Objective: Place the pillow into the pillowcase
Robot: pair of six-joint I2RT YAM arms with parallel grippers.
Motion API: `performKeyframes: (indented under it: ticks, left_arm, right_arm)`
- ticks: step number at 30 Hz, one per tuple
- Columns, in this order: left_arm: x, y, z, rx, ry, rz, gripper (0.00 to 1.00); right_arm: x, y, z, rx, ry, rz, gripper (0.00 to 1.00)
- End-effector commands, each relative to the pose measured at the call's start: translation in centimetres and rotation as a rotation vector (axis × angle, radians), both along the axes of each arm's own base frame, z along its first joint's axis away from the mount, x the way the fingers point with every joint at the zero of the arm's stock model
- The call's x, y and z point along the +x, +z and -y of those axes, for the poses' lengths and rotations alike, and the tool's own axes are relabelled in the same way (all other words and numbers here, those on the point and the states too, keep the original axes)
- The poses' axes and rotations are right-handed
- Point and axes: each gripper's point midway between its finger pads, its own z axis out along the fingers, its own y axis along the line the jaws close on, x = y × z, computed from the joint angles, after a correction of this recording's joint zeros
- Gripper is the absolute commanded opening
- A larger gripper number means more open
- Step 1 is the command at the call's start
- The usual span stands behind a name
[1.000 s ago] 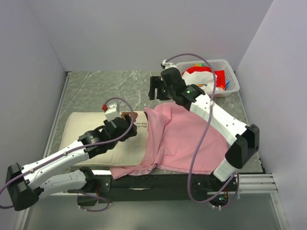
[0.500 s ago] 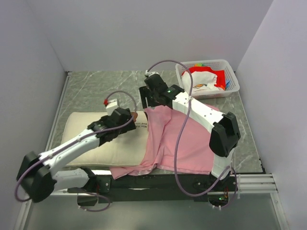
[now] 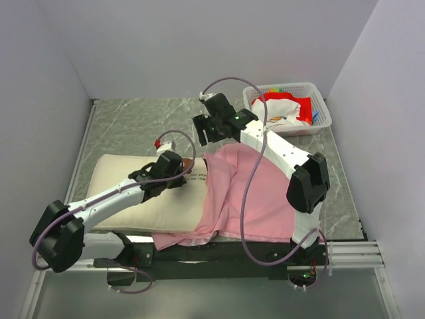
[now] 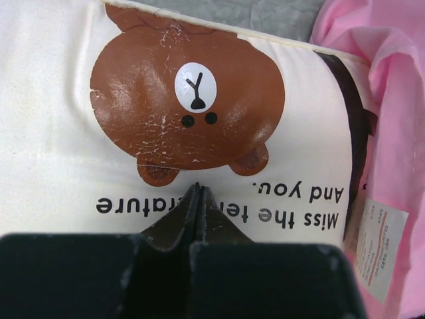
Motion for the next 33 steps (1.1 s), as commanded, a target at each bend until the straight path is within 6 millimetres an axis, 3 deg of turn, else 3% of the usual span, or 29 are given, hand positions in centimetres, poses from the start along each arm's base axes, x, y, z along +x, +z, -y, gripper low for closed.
performKeyframes:
  ticks: [1, 7, 13, 15, 18, 22, 26, 27, 29, 30, 31, 33]
  left_arm:
    - [-2.7, -1.4, 0.5, -0.024, -0.094, -0.076, 0.01]
    - [-2.7, -0.9, 0.9, -0.038, -0.120, -0.062, 0.01]
    - [-2.6, -0.6, 1.2, -0.034, -0.141, -0.059, 0.01]
    - [-2.6, -0.4, 1.4, -0.042, -0.149, -0.056, 0.01]
    - [-2.7, 0.1, 1.6, -0.055, -0.162, -0.051, 0.01]
    - [-2.9, 1.4, 2.0, -0.078, -0.196, -0.032, 0.01]
    - [-3.3, 3.0, 2.3, -0.095, -0.240, -0.007, 0.01]
    - [-3.2, 3.4, 2.4, -0.094, -0.253, 0.004, 0.01]
    - [-3.5, 4.0, 2.6, -0.103, -0.280, 0.007, 0.01]
    - [-3.6, 4.3, 2.8, -0.105, -0.297, 0.016, 0.01]
    - [-3.6, 4.3, 2.8, -0.102, -0.303, 0.019, 0.01]
    - [-4.1, 4.5, 3.5, -0.123, -0.342, 0.017, 0.01]
  right_arm:
    - [-2.2, 0.6, 0.1, -0.046, 0.118, -0.012, 0.77]
    - [-4.8, -2.9, 1.3, -0.174, 0.153, -0.101, 0.73]
    - [-6.2, -4.7, 2.5, -0.208, 0.118, -0.140, 0.64]
    - [-5.8, -5.1, 3.6, -0.261, 0.070, -0.134, 0.53]
    - [-4.7, -5.5, 4.7, -0.330, 0.010, -0.123, 0.45]
    - [-2.7, -5.5, 4.1, -0.359, -0.024, -0.112, 0.28]
    - [-1.3, -5.4, 2.1, -0.332, -0.005, -0.111, 0.00]
    - [-0.8, -4.4, 1.7, -0.321, -0.010, -0.098, 0.00]
    - [0.2, -4.9, 1.4, -0.327, -0.021, -0.100, 0.00]
    - [1.0, -3.8, 1.1, -0.303, -0.037, -0.083, 0.00]
    - [1.5, -4.4, 1.1, -0.320, -0.052, -0.089, 0.00]
    - [2.0, -3.3, 0.7, -0.294, -0.075, -0.079, 0.00]
